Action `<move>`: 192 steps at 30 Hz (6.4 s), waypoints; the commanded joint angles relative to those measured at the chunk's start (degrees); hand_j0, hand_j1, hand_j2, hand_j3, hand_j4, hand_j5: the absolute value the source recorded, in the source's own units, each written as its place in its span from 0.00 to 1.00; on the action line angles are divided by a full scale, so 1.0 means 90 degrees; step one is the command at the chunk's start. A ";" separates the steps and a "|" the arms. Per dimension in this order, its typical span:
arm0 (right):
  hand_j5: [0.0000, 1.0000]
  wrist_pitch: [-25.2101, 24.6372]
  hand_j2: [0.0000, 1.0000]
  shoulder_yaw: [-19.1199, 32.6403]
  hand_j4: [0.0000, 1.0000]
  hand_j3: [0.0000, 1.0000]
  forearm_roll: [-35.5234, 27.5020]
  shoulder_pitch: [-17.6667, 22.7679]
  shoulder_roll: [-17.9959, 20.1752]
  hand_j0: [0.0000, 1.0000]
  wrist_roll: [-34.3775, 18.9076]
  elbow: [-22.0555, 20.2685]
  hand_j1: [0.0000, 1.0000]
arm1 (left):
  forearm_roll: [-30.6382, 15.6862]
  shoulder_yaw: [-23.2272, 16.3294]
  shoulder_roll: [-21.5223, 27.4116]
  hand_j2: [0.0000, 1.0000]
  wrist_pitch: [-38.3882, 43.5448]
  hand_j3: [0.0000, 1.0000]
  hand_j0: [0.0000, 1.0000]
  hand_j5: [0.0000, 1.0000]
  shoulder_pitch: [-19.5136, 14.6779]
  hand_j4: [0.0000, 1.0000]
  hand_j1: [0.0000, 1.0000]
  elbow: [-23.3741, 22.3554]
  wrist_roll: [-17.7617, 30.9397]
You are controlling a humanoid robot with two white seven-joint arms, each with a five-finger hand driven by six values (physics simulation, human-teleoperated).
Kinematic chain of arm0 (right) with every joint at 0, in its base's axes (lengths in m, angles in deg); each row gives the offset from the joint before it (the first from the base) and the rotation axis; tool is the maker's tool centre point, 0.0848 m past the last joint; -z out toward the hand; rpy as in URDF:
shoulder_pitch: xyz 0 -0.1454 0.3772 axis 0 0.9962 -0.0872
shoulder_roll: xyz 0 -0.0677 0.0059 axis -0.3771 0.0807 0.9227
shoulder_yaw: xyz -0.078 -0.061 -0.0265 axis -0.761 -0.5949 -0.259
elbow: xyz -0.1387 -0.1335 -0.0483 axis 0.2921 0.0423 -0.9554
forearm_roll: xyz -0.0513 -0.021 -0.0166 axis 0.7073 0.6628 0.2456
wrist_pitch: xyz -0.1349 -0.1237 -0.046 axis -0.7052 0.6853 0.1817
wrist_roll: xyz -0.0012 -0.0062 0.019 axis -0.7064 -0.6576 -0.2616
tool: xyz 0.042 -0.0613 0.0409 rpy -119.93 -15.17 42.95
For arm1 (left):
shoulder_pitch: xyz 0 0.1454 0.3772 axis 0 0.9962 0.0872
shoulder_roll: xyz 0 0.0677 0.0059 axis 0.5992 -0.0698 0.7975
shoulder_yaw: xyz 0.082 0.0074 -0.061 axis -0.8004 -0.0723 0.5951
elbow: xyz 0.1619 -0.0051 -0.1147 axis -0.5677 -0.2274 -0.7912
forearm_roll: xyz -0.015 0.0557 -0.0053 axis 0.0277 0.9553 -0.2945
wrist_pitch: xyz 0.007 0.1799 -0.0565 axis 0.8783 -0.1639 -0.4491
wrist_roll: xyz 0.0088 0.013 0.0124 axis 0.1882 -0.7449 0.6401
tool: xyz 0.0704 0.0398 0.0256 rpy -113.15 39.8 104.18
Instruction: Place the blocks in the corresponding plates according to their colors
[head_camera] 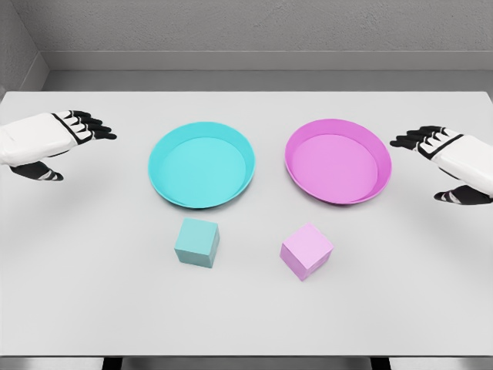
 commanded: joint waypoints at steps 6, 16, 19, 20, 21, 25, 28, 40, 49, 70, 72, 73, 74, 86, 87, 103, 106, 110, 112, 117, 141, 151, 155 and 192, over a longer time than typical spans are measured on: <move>1.00 0.0284 1.00 0.0001 1.00 1.00 -0.0026 -0.0049 0.0001 1.00 -0.0533 -0.0012 1.00 | -0.0038 0.0013 0.0008 1.00 0.0008 1.00 1.00 1.00 0.0000 1.00 1.00 0.0003 -0.0003; 1.00 0.0284 1.00 -0.2342 1.00 1.00 -0.0026 -0.2187 -0.0917 1.00 -0.1803 -0.0012 1.00 | -0.0067 -0.0310 0.0018 1.00 0.0008 1.00 1.00 1.00 0.0361 1.00 1.00 0.1185 -0.0013; 1.00 0.0304 1.00 -0.2675 1.00 1.00 -0.0026 -0.2432 -0.0995 1.00 -0.1891 -0.0012 1.00 | -0.0116 -0.0349 0.0067 1.00 0.0008 1.00 1.00 1.00 0.0615 1.00 1.00 0.1771 -0.0023; 1.00 0.0313 1.00 -0.2723 1.00 1.00 -0.0026 -0.2480 -0.1093 1.00 -0.1891 -0.0012 1.00 | -0.0106 -0.0349 0.0009 1.00 0.0008 1.00 1.00 1.00 0.0703 1.00 1.00 0.1771 -0.0023; 1.00 0.0343 1.00 -0.2899 1.00 1.00 -0.0026 -0.2607 -0.1161 1.00 -0.1960 -0.0012 1.00 | -0.0116 -0.0349 -0.0021 1.00 0.0008 1.00 1.00 1.00 0.0732 1.00 1.00 0.1781 -0.0023; 1.00 0.0392 1.00 -0.3378 1.00 1.00 -0.0026 -0.2871 -0.1337 1.00 -0.1970 -0.0012 1.00 | -0.0106 -0.0358 -0.0343 1.00 0.0008 1.00 1.00 1.00 0.0752 1.00 1.00 0.1810 -0.0023; 1.00 0.0499 1.00 -0.3436 1.00 1.00 -0.0026 -0.2881 -0.1347 1.00 -0.1970 -0.0012 1.00 | -0.0077 -0.0397 -0.0499 1.00 0.0008 1.00 1.00 1.00 0.0752 1.00 1.00 0.1800 -0.0023; 1.00 0.1378 1.00 -0.3515 1.00 1.00 -0.0026 -0.2881 -0.1347 1.00 -0.1979 -0.0012 1.00 | 0.0226 -0.0817 -0.0929 1.00 0.0008 1.00 1.00 1.00 0.0625 1.00 1.00 0.1761 0.0006; 1.00 0.1437 1.00 -0.3661 1.00 1.00 -0.0026 -0.2881 -0.1357 1.00 -0.2106 -0.0002 1.00 | 0.0343 -0.1042 -0.1017 1.00 0.0008 1.00 1.00 1.00 0.0615 1.00 1.00 0.1810 -0.0003; 0.74 0.0675 0.74 -0.4052 0.74 0.74 0.0238 -0.3047 -0.1523 0.74 -0.2302 0.0008 0.74 | 0.1280 -0.1521 -0.1193 1.00 0.0008 1.00 1.00 1.00 0.0117 1.00 1.00 0.1869 0.0007; 0.71 0.0675 0.71 -0.4052 0.71 0.71 0.0248 -0.3047 -0.1523 0.71 -0.2302 0.0008 0.71 | 0.1280 -0.1550 -0.1203 1.00 0.0008 1.00 1.00 1.00 0.0107 1.00 1.00 0.1878 0.0016; 0.69 0.0675 0.69 -0.4052 0.69 0.69 0.0248 -0.3057 -0.1523 0.69 -0.2302 0.0008 0.69 | 0.1309 -0.1550 -0.1203 1.00 0.0008 1.00 1.00 1.00 0.0107 1.00 1.00 0.1878 0.0016; 0.69 0.0675 0.69 -0.4052 0.69 0.69 0.0248 -0.3047 -0.1523 0.69 -0.2302 0.0008 0.69 | 0.1397 -0.1550 -0.1212 1.00 0.0008 1.00 1.00 1.00 0.0107 1.00 1.00 0.1888 0.0007; 0.60 0.0714 0.60 -0.4032 0.60 0.60 0.0248 -0.3115 -0.1533 0.60 -0.2282 -0.0002 0.60 | 0.1505 -0.1569 -0.1271 1.00 0.0008 1.00 1.00 1.00 0.0000 1.00 1.00 0.1908 0.0212; 0.60 0.0714 0.60 -0.4013 0.60 0.60 0.0238 -0.3144 -0.1533 0.60 -0.2282 -0.0002 0.60 | 0.1505 -0.1569 -0.1271 1.00 0.0008 1.00 1.00 1.00 -0.0020 1.00 1.00 0.1908 0.0260; 0.61 0.0372 0.61 -0.3681 0.61 0.61 0.0130 -0.3457 -0.1533 0.61 -0.2214 0.0008 0.61 | 0.1593 -0.1648 -0.1437 1.00 0.0008 1.00 1.00 1.00 -0.0098 1.00 1.00 0.1917 0.0505; 0.61 -0.0067 0.61 -0.3583 0.61 0.61 0.0130 -0.3535 -0.1533 0.61 -0.2214 0.0008 0.61 | 0.1622 -0.1696 -0.1447 1.00 0.0008 1.00 1.00 1.00 -0.0176 1.00 1.00 0.1937 0.0505; 0.61 -0.0751 0.61 -0.3583 0.61 0.61 0.0130 -0.3604 -0.1542 0.61 -0.2214 0.0008 0.61 | 0.1749 -0.1765 -0.1437 0.87 0.0008 0.87 0.87 0.87 -0.0273 0.87 0.87 0.1937 0.0514; 0.61 -0.1063 0.61 -0.3583 0.61 0.61 0.0130 -0.3642 -0.1552 0.61 -0.2214 0.0008 0.61 | 0.1749 -0.1775 -0.1437 0.70 0.0008 0.70 0.70 0.70 -0.0283 0.70 0.70 0.1937 0.0680; 0.61 -0.1776 0.61 -0.3583 0.61 0.61 0.0130 -0.3730 -0.1620 0.61 -0.2214 0.0008 0.61 | 0.1778 -0.1872 -0.1437 0.63 0.0008 0.63 0.63 0.63 -0.0351 0.63 0.63 0.1937 0.0836; 0.62 -0.4198 0.62 -0.3651 0.62 0.62 0.0121 -0.3838 -0.1855 0.62 -0.1813 0.0008 0.62 | 0.1524 -0.1853 -0.1466 0.29 0.0008 0.29 0.29 0.29 -0.1006 0.29 0.29 0.1898 0.0817; 1.00 -0.4110 1.00 -0.3671 1.00 1.00 0.0121 -0.3838 -0.1874 1.00 -0.1813 0.0008 1.00 | 0.1564 -0.1853 -0.2042 0.31 0.0008 0.31 0.31 0.31 -0.1621 0.31 0.31 0.0922 0.0846; 1.00 -0.3896 1.00 -0.3573 1.00 1.00 0.0130 -0.3838 -0.1796 1.00 -0.1823 -0.0002 1.00 | 0.1573 -0.1853 -0.2277 0.31 0.0008 0.31 0.31 0.31 -0.1768 0.31 0.31 0.0433 0.0846; 1.00 0.0431 1.00 -0.0595 1.00 1.00 0.0052 -0.1328 -0.0390 1.00 -0.1852 0.0067 1.00 | 0.0900 -0.1775 -0.1652 1.00 0.0008 1.00 1.00 1.00 -0.2041 1.00 1.00 0.0081 0.0807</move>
